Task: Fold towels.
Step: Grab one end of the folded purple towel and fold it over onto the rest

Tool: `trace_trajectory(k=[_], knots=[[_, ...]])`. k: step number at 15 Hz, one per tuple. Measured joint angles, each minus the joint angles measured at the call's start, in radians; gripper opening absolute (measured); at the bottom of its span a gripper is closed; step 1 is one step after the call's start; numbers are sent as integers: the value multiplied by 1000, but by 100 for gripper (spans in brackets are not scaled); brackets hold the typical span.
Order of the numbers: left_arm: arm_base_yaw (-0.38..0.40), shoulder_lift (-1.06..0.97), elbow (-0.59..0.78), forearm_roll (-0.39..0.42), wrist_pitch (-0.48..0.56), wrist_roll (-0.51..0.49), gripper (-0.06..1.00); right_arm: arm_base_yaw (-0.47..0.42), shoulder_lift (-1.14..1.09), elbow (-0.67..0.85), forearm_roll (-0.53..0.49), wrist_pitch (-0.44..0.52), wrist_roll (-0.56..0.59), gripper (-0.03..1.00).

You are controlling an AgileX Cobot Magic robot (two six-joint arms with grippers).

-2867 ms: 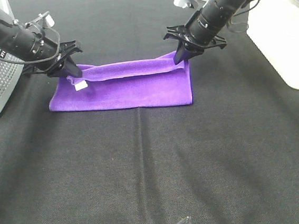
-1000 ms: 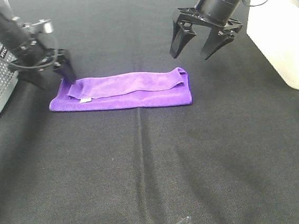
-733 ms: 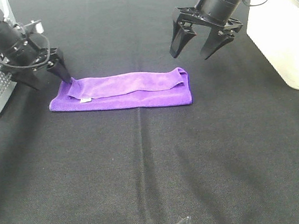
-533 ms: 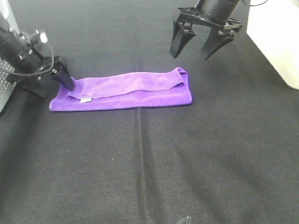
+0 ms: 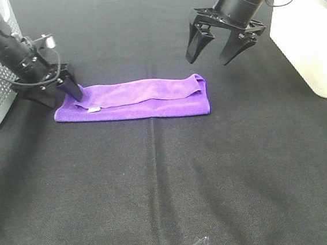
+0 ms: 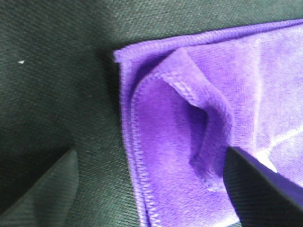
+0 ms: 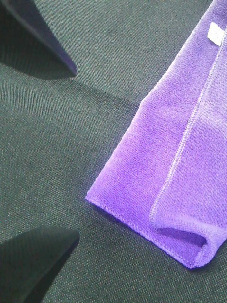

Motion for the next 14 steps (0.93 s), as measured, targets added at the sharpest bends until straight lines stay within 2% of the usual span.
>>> trace_trajectory(k=[3,5,7,9,11,12,13,14], knots=[[-52,0,4,-13,1,19,74,0,0,0,1,0,0,81],[-96,11,4,-55,0,33,74,0,0,0,1,0,0,81],[-105,14,4,-68,-1,40,71,0,0,0,1,0,0,81],[-106,20,4,-76,-5,40,58,0,0,0,1,0,0,81],[-108,23,-1,-53,-9,40,40,0,0,0,1,0,0,81],[-109,25,-10,-14,-10,40,18,0,0,0,1,0,0,81],[-112,22,-14,4,-10,40,7,0,0,0,1,0,0,81],[-117,16,-14,21,-10,40,6,0,0,0,1,0,0,81]])
